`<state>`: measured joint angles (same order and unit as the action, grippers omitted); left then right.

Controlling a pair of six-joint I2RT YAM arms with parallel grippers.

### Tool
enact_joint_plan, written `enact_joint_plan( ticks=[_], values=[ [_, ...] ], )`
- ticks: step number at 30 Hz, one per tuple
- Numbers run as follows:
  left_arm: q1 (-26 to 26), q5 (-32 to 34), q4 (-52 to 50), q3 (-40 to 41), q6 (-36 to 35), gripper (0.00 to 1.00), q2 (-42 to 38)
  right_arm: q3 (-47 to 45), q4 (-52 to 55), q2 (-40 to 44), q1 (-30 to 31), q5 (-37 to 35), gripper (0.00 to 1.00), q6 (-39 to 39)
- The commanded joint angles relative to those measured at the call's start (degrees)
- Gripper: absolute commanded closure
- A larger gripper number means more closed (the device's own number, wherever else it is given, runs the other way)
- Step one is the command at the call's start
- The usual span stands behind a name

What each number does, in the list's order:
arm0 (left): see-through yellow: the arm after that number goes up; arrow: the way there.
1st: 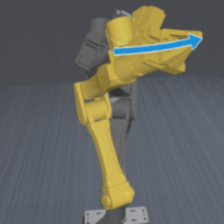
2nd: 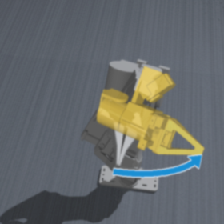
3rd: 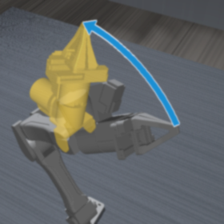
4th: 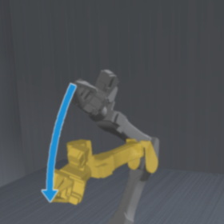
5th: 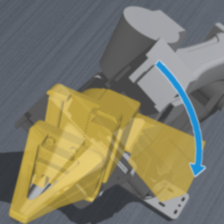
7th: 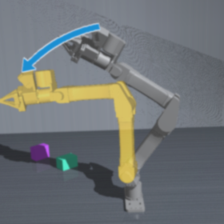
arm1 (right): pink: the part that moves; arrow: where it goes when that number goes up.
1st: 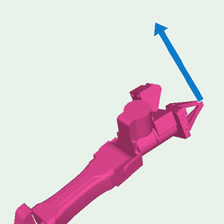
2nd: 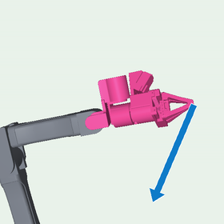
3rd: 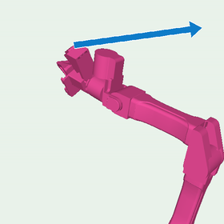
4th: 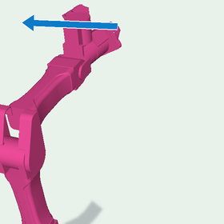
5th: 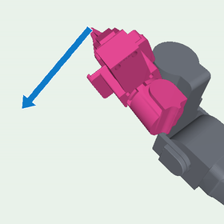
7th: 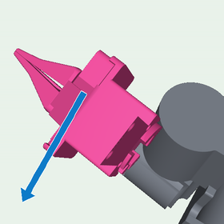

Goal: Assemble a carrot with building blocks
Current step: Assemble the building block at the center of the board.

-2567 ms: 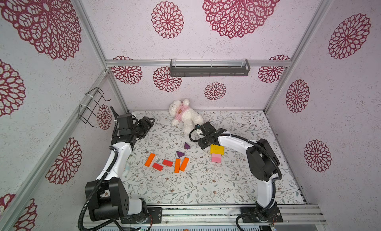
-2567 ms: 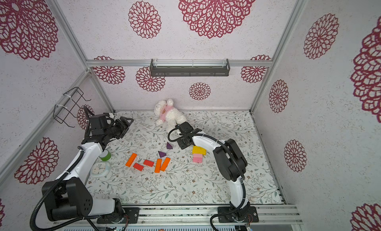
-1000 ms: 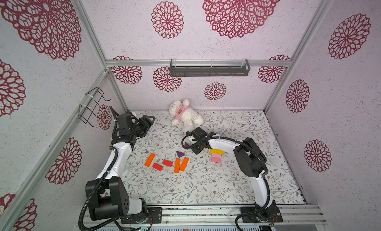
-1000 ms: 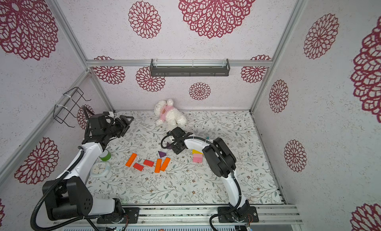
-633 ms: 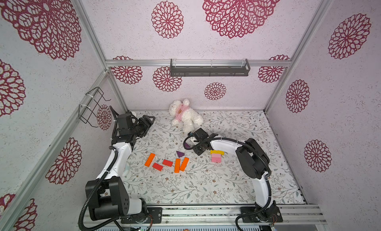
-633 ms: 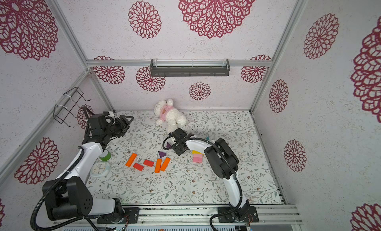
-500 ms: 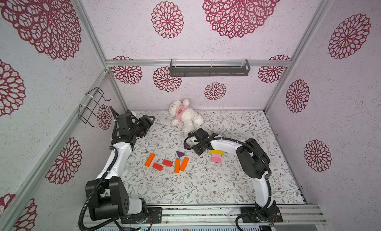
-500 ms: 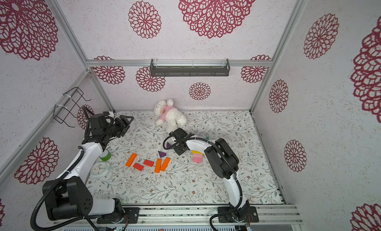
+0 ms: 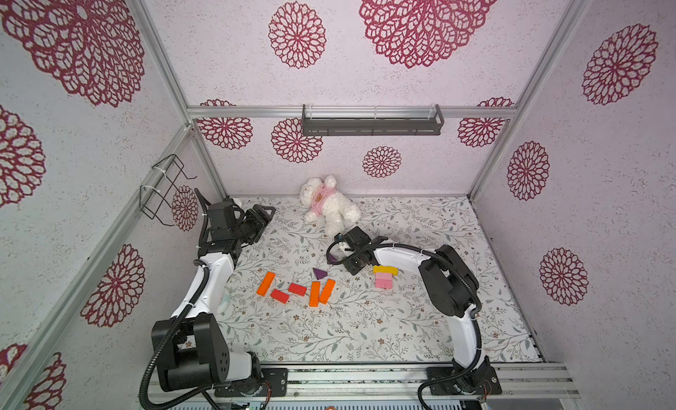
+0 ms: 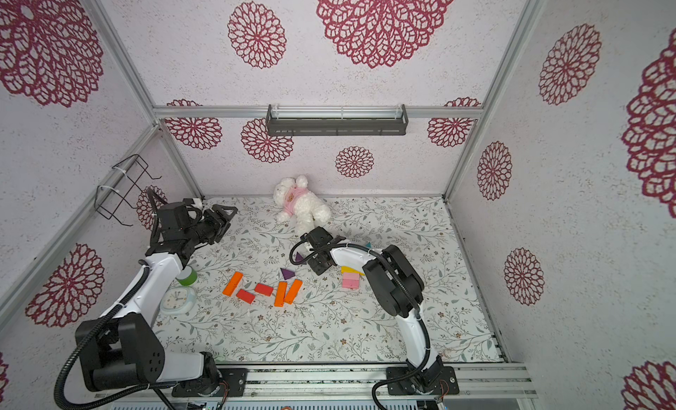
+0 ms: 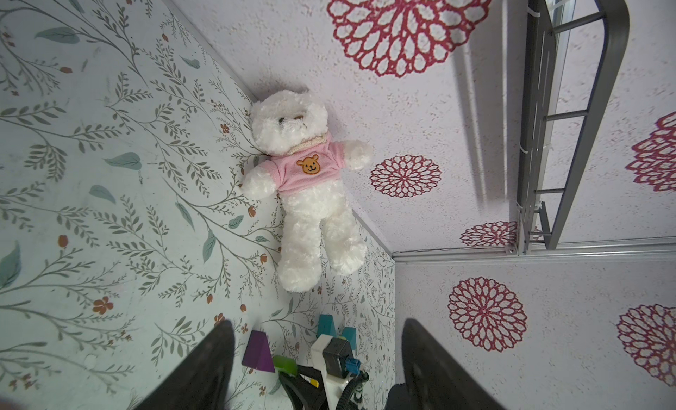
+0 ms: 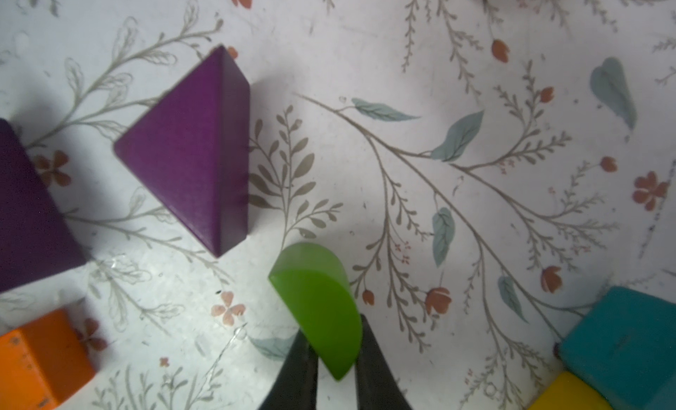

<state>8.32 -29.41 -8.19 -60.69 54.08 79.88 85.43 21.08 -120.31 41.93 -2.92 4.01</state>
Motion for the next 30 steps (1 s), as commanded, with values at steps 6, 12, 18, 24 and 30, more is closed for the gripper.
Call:
enact_joint_plan(
  ticks=[6, 12, 18, 24, 30],
  values=[
    [0.6, -0.7, 1.6, 0.6, 0.4, 0.26, -0.1, 3.8, 0.4, -1.0, 0.3, 0.4, 0.81, 1.6],
    [0.6, -0.7, 1.6, 0.6, 0.3, 0.26, -0.1, 3.1, 0.5, -0.9, 0.6, 1.0, 0.81, 2.1],
    [0.5, -0.8, 1.6, 0.5, 0.4, 0.26, 0.0, 0.8, 1.0, 2.7, 0.7, 0.5, 0.8, 2.0],
    [0.5, -0.8, 1.5, 0.6, 0.4, 0.26, -0.1, 1.0, 0.0, 6.0, 0.6, 2.8, 0.76, -1.1],
    [0.6, -0.9, 1.6, 0.5, 0.6, 0.26, -0.1, 6.1, 1.2, 4.4, -0.3, 1.9, 0.71, -8.0]
  ],
)
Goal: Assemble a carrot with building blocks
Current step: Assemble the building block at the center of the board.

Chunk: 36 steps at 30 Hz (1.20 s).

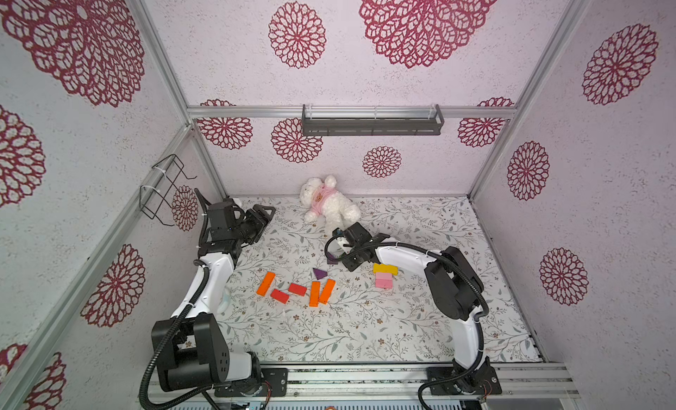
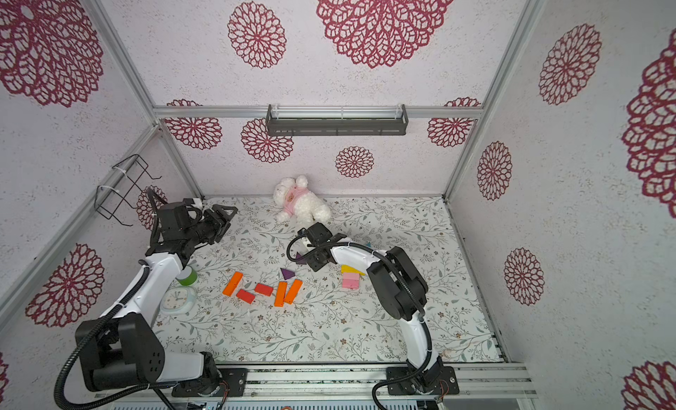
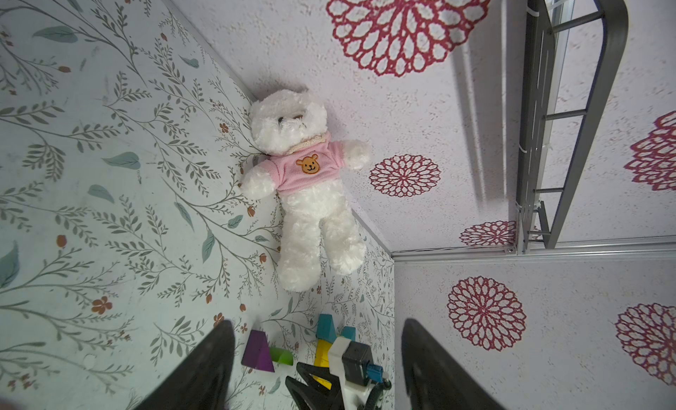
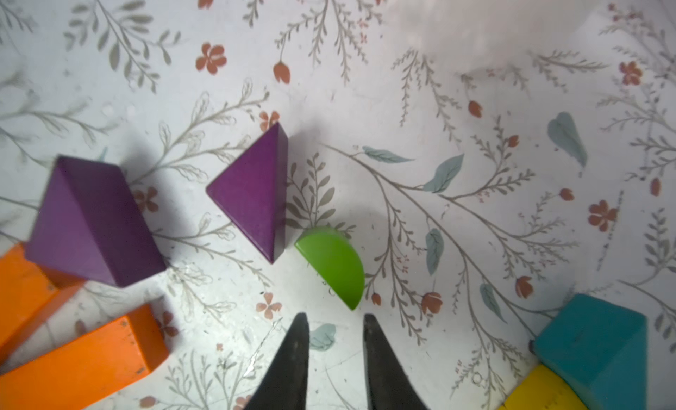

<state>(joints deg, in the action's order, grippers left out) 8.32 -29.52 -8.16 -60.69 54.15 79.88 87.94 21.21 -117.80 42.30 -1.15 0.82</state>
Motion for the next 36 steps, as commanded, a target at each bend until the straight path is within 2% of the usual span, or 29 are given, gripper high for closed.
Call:
enact_joint_plan(
  ticks=[1, 4, 6, 9, 15, 21, 25, 36],
  values=[
    [0.5, -0.9, 1.6, 0.6, 0.5, 0.26, 0.0, 5.0, 1.8, 1.1, -0.8, -0.4, 0.71, -6.2],
    [0.5, -0.9, 1.6, 0.5, 0.8, 0.26, 0.1, 10.4, 5.6, -2.7, -1.4, -3.7, 0.71, -10.7],
    [0.5, -0.9, 1.5, 0.5, 0.8, 0.26, 0.1, 14.1, 8.7, -5.5, -1.7, -5.6, 0.74, -14.1],
    [0.5, -1.0, 1.6, 0.5, 0.8, 0.27, 0.0, 16.4, 10.3, -7.6, -1.7, -5.1, 0.76, -17.0],
    [0.5, -1.3, 1.5, 0.5, 1.0, 0.27, 0.0, 15.7, 10.1, -8.3, -1.8, -2.3, 0.77, -21.6],
    [0.5, -1.4, 1.6, 0.6, 1.2, 0.27, 0.0, 12.9, 6.8, -6.9, -2.2, 0.0, 0.66, -26.2],
    [0.5, -1.5, 1.7, 0.6, 1.4, 0.27, 0.2, 11.2, 4.6, -5.8, -2.3, 1.2, 0.63, -28.6],
    [0.4, -1.7, 1.7, 0.6, 1.6, 0.27, -0.1, 11.9, 5.5, -4.5, -2.9, -0.3, 0.6, -27.3]
  ],
)
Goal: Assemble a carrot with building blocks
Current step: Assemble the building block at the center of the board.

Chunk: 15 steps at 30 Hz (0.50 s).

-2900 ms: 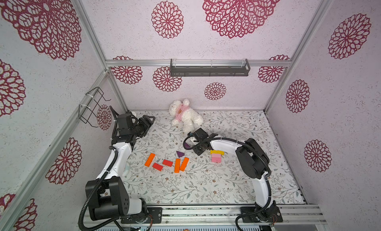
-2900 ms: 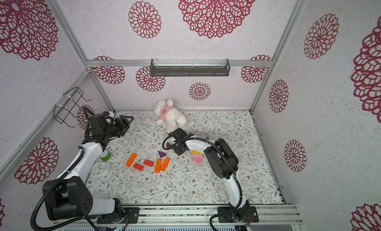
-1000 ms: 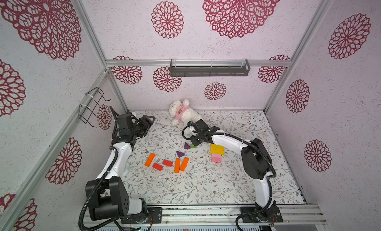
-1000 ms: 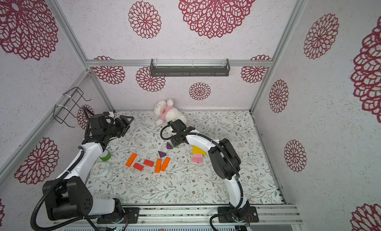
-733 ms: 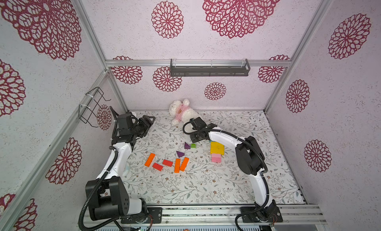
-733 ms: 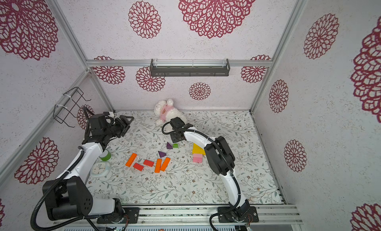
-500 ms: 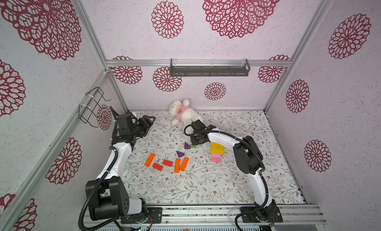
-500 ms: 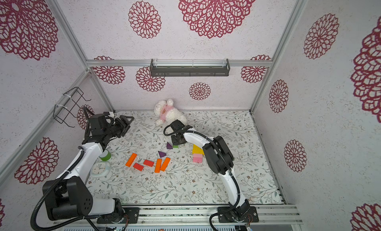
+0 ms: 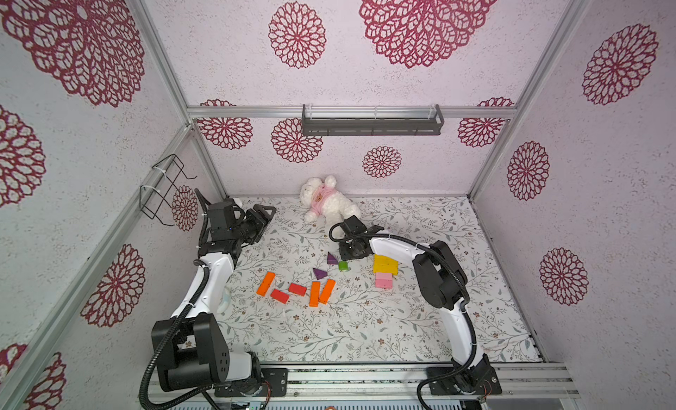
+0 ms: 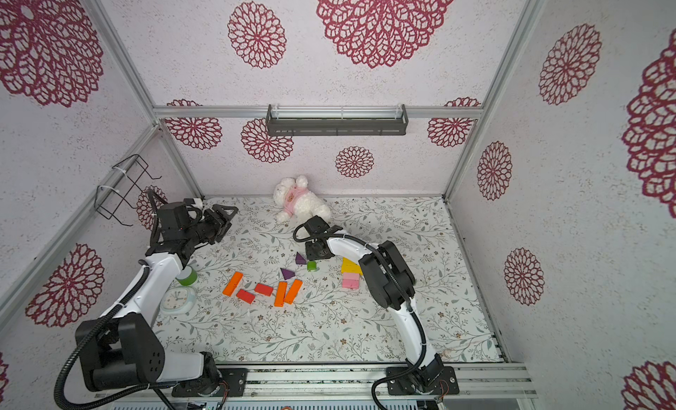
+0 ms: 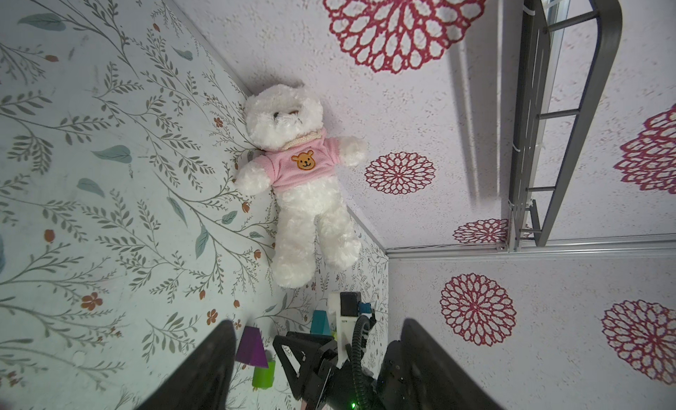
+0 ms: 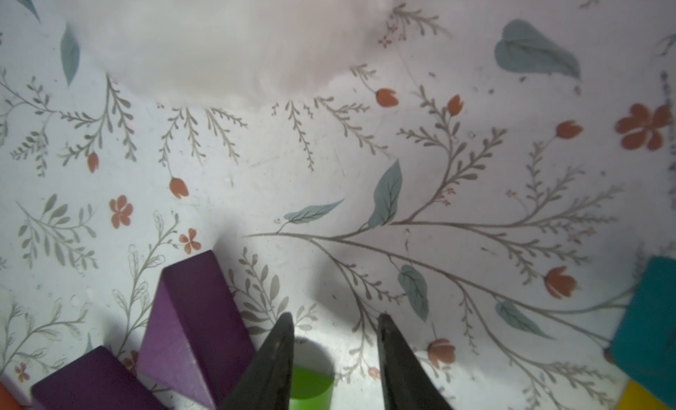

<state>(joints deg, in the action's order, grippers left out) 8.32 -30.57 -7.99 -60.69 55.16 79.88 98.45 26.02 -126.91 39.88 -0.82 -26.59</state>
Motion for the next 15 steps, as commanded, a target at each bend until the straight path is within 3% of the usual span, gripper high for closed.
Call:
enact_joint_plan(
  ticks=[1, 9, 15],
  values=[
    [0.5, -0.6, 1.6, 0.6, 0.6, 0.27, -0.1, 0.6, 0.8, 5.2, -0.4, -1.1, 0.6, 0.4],
    [0.5, -0.8, 1.9, 0.7, 0.9, 0.27, 0.0, -6.7, 2.1, 10.2, 1.0, -0.4, 0.64, 7.5],
    [0.5, -0.7, 1.9, 0.8, 0.8, 0.27, 0.1, -11.5, 1.8, 12.5, 2.9, -0.9, 0.63, 8.2]
  ],
)
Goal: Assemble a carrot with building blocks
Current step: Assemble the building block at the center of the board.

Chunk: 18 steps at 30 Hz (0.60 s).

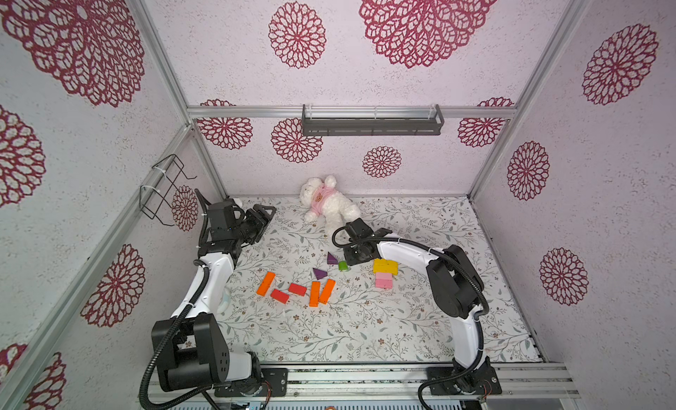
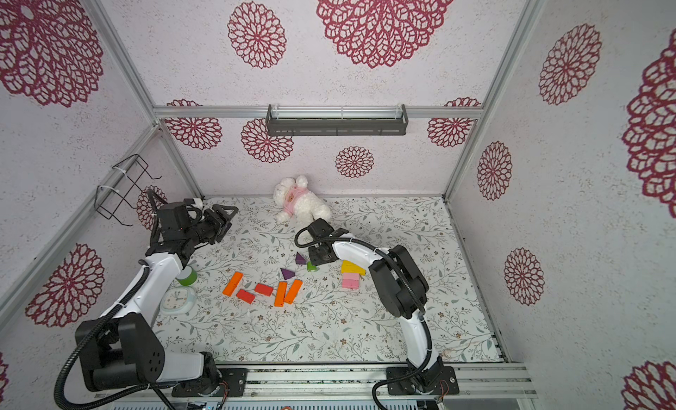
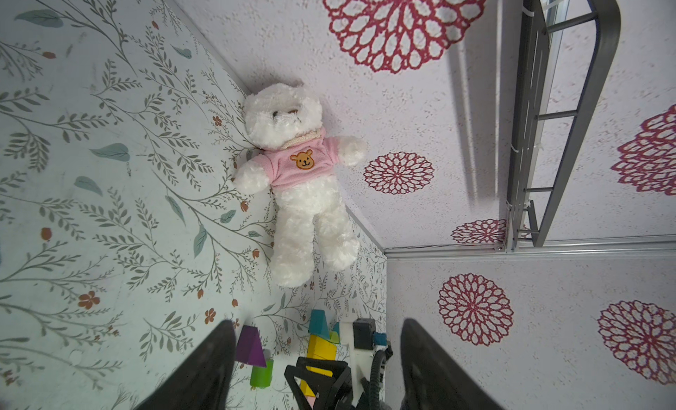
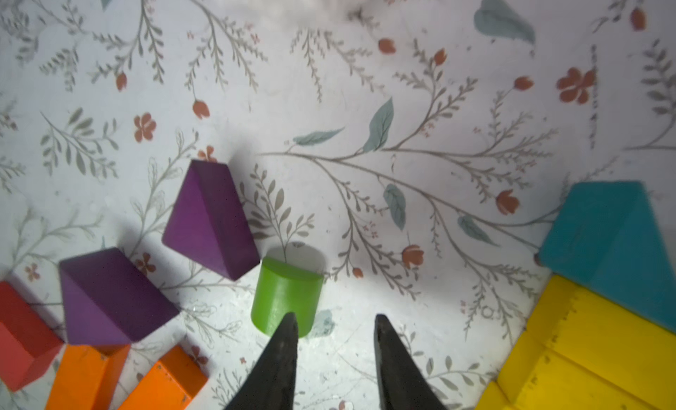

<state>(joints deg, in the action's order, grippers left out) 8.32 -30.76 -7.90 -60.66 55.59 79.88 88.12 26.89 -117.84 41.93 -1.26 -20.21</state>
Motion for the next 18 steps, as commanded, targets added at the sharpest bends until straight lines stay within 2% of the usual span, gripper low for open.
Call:
enact_joint_plan(
  ticks=[1, 9, 18],
  values=[
    [0.4, -0.4, 1.8, 0.8, 0.4, 0.27, 0.1, -1.5, 0.9, 3.5, 1.0, -0.3, 0.62, 1.9],
    [0.4, -0.4, 1.7, 0.8, 0.4, 0.27, 0.4, -0.6, 0.3, 0.5, 1.6, 0.1, 0.53, 2.4],
    [0.4, -0.5, 1.6, 0.6, 0.3, 0.27, 0.5, 3.0, 1.5, -2.6, 1.4, -1.6, 0.52, 2.5]
  ],
)
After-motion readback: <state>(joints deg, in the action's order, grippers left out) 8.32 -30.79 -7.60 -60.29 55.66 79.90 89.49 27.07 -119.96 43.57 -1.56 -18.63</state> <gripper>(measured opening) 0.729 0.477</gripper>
